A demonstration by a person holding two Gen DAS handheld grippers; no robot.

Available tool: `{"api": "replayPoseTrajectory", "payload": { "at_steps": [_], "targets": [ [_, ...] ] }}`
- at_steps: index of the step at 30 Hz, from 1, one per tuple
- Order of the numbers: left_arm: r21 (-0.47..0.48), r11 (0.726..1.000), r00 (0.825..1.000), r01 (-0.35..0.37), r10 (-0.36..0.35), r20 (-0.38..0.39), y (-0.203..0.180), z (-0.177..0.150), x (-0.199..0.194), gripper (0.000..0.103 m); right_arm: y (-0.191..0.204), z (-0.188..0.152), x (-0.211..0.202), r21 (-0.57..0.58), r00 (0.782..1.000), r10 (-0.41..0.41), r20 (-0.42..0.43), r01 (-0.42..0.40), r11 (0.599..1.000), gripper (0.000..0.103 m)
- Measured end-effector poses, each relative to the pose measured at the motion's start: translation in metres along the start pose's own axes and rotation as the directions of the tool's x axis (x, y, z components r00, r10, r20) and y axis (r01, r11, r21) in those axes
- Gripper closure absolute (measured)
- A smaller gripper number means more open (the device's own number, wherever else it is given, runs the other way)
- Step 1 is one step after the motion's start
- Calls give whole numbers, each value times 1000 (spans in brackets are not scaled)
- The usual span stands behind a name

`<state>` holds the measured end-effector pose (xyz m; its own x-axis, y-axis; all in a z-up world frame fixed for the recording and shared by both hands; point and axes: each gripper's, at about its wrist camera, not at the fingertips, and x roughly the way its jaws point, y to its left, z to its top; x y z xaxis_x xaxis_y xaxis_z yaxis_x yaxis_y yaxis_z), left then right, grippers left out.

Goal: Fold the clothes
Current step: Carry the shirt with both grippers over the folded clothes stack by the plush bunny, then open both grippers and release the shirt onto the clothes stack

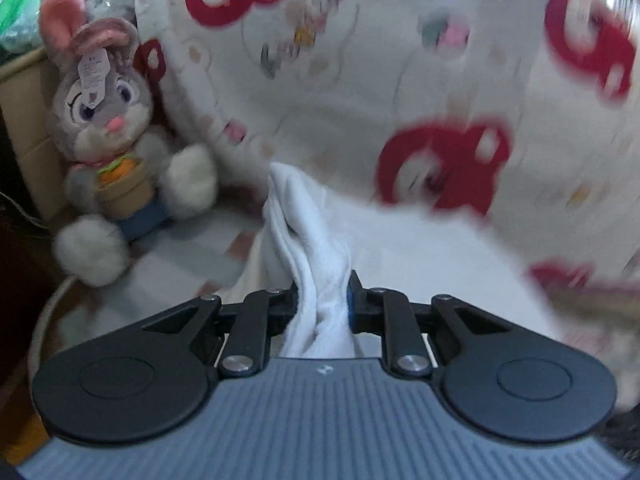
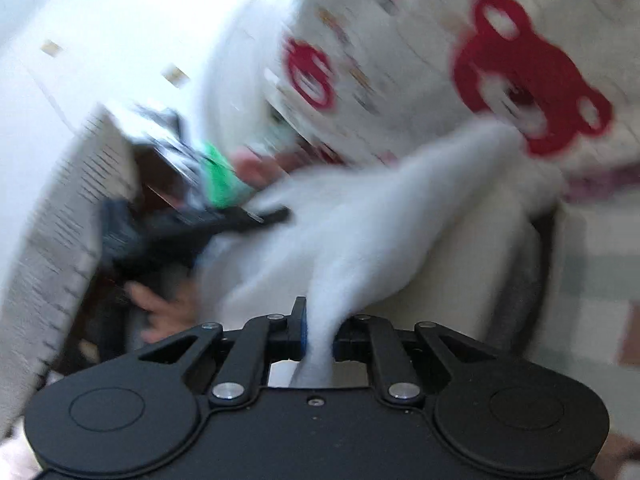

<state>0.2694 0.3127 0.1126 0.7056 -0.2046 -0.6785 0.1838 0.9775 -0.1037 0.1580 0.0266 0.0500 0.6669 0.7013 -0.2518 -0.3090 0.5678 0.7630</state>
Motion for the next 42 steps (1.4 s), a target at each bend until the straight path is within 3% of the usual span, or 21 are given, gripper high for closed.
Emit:
{"api": "replayPoseTrajectory", "payload": {
  "at_steps": [2, 6, 9, 10, 13, 15, 18, 21, 23, 24, 27, 29, 30, 32, 34, 35, 37, 38, 39, 41, 42],
  "targets": [
    [10, 998, 998, -61, 61, -32, 4, -12, 13, 83, -10, -11, 11, 19, 999, -29, -33, 30, 999, 89],
    [14, 982, 981, -186, 185, 49, 12, -20, 18, 78, -9, -19, 12, 34, 998, -17, -54, 19, 999, 89],
    [107, 920, 922, -376, 361, 141, 7, -13, 14, 81, -7, -19, 12, 34, 997, -20, -79, 23, 999, 89],
    [103, 917, 918, -386, 370, 144, 8, -9, 9, 81, -7, -22, 9, 37, 995, -19, -94, 23, 999, 89],
    [148, 947, 950, -284, 257, 175, -6, -15, -16, 80, -3, -28, 2, 6, 987, -53, -152, 55, 998, 82],
    [203, 956, 965, -211, 170, 199, -20, -24, -34, 78, 3, -32, -3, -60, 977, -78, -196, 67, 996, 71],
    [324, 934, 981, -147, 96, 170, -43, -47, -41, 76, 22, -35, -11, -216, 956, -86, -281, 24, 976, 64],
    [350, 918, 982, -185, 182, 42, -36, -65, -18, 75, 27, -25, -35, -343, 971, -114, -210, 36, 939, 64],
    [366, 898, 960, -243, 277, -42, -28, -77, 0, 71, 24, -10, -50, -378, 984, -147, -101, 98, 921, 64],
    [384, 882, 950, -272, 309, -35, -29, -81, 3, 68, 23, -2, -53, -382, 986, -155, -68, 118, 917, 61],
    [310, 900, 942, -306, 333, -38, -24, -72, -2, 62, 15, 27, -48, -369, 983, -184, -9, 168, 914, 51],
    [283, 917, 957, -283, 290, 17, -26, -66, -12, 61, 5, 46, -38, -319, 986, -169, -6, 158, 934, 51],
    [271, 924, 963, -269, 267, 45, -27, -62, -17, 61, -4, 57, -32, -258, 987, -159, -6, 152, 954, 51],
    [249, 948, 980, -199, 200, 21, -29, -58, -12, 61, -19, 72, -20, -129, 988, -151, 13, 151, 980, 50],
    [250, 949, 979, -193, 203, -14, -31, -64, 2, 61, -32, 84, -1, -45, 984, -177, 19, 178, 983, 40],
    [262, 945, 978, -198, 207, -7, -32, -67, 7, 61, -39, 89, 11, -12, 980, -199, 12, 200, 980, 31],
    [262, 944, 979, -199, 204, 6, -29, -72, 15, 62, -61, 93, 34, 80, 982, -187, -12, 187, 979, 29],
    [247, 950, 980, -193, 196, 10, -25, -72, 17, 63, -73, 94, 44, 135, 988, -154, -14, 155, 979, 39],
    [224, 958, 983, -178, 181, 10, -21, -71, 18, 63, -84, 97, 52, 178, 995, -97, -5, 96, 979, 79],
    [189, 971, 989, -149, 147, 23, -12, -69, 18, 62, -90, 104, 56, 154, 999, 11, 48, -19, 988, 84],
    [209, 966, 988, -152, 148, 32, -14, -71, 19, 62, -84, 104, 53, 68, 995, 34, 90, -40, 997, 86]
  ]
}}
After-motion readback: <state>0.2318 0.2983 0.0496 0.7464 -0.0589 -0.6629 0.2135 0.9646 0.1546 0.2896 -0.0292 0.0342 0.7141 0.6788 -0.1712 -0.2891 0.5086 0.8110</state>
